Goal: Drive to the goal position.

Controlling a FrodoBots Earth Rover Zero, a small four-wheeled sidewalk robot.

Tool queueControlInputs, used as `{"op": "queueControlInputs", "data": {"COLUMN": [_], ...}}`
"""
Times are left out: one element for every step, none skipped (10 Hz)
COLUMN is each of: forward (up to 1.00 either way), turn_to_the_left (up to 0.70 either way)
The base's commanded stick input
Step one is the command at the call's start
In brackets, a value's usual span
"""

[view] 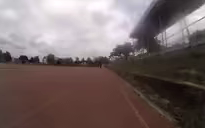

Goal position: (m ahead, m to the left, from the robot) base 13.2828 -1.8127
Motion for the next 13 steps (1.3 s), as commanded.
{"op": "queueControlInputs", "data": {"forward": [0.7, 0.7, 0.7, 0.7, 0.7, 0.7, 0.7, 0.7, 0.7, 0.7, 0.7, 0.7, 0.7], "turn_to_the_left": [-0.03, 0.0, 0.0, 0.0, 0.0, 0.0, 0.0, 0.0, 0.0, 0.0, 0.0, 0.0, 0.0]}}
